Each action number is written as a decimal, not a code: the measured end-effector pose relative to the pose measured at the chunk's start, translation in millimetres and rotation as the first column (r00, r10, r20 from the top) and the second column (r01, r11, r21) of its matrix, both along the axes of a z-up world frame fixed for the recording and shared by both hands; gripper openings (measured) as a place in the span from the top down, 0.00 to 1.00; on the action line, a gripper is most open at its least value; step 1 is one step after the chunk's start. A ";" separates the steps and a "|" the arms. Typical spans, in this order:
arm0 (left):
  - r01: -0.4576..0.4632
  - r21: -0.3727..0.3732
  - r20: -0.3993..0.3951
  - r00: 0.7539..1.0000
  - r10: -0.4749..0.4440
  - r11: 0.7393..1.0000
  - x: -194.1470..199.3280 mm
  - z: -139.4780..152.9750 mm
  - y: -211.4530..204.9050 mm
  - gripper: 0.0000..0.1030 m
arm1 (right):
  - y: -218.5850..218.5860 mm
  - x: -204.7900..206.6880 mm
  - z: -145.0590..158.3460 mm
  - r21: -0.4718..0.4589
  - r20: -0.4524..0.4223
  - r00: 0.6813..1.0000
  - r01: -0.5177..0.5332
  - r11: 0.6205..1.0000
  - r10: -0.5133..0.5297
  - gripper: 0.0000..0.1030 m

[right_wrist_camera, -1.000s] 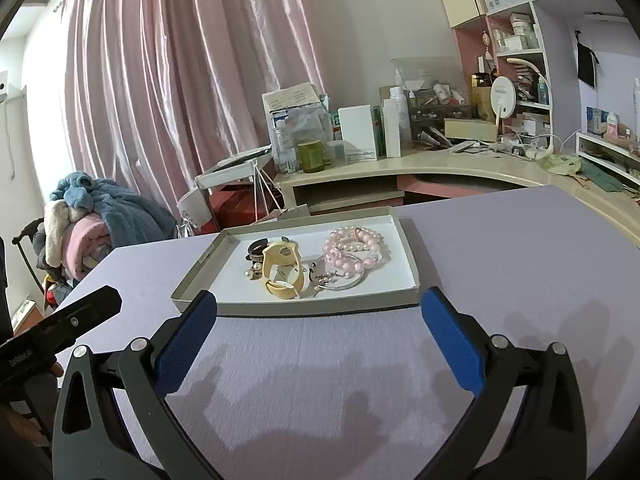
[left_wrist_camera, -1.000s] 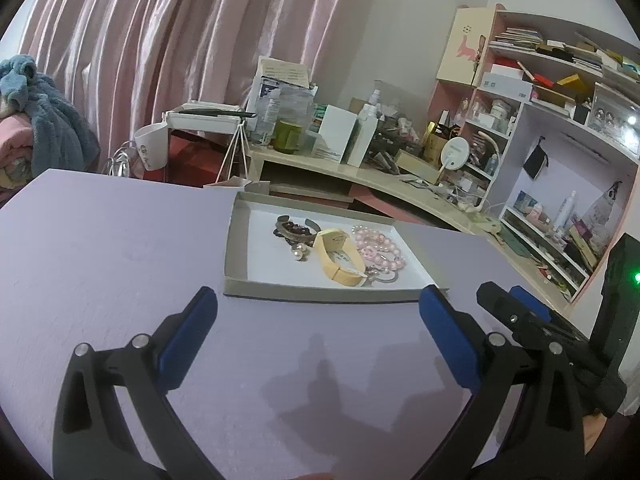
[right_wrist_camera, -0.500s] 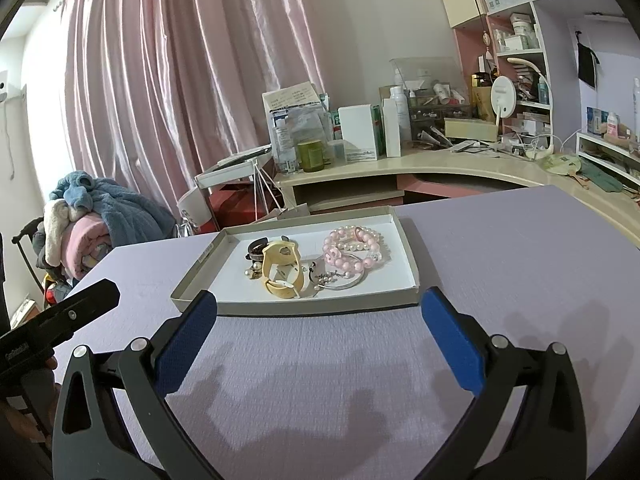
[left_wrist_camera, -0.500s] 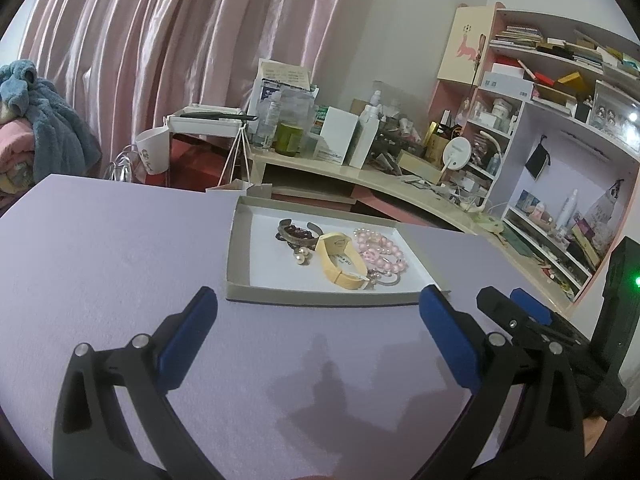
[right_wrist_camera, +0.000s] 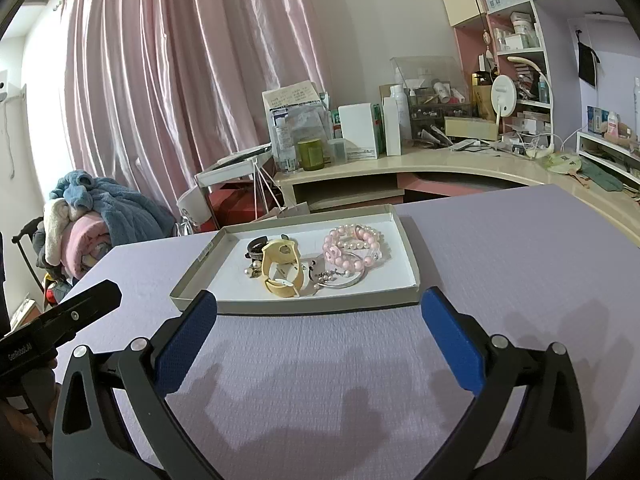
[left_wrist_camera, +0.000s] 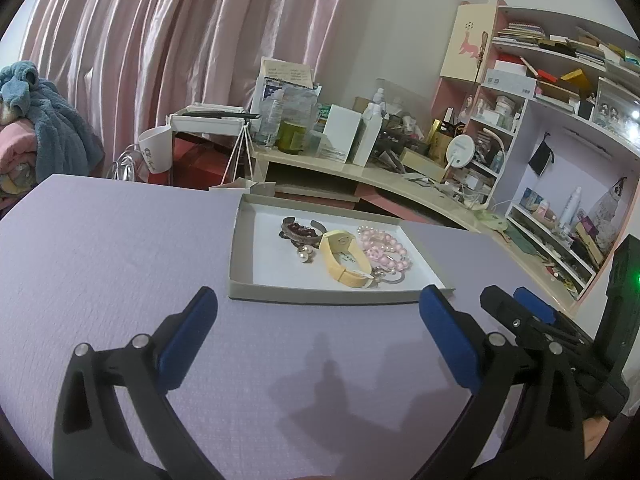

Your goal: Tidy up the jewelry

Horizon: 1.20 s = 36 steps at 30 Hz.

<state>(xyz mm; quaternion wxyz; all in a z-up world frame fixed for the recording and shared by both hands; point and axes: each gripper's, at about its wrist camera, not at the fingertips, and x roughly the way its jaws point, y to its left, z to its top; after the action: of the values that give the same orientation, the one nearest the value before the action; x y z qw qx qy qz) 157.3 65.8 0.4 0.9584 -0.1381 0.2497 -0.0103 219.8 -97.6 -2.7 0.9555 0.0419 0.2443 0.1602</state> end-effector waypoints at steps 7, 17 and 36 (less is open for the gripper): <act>-0.001 0.001 -0.001 1.000 0.001 1.000 0.2 0.0 0.1 0.02 | -0.2 0.2 0.0 0.000 0.000 1.000 0.001 1.000 -0.001 0.01; -0.001 0.001 0.001 1.000 0.001 1.000 0.7 -0.7 1.4 0.02 | -1.4 0.8 0.2 0.000 0.002 1.000 0.000 1.000 0.000 0.01; -0.002 0.004 0.000 1.000 0.002 1.000 1.9 -1.5 4.2 0.02 | -4.3 2.4 1.1 0.000 0.005 1.000 0.003 1.000 -0.003 0.01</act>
<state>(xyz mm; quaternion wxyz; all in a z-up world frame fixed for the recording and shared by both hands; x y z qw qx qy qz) 159.2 70.0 -1.1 0.9586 -0.1363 0.2498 -0.0089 222.2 -101.9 -1.5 0.9563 0.0419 0.2416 0.1589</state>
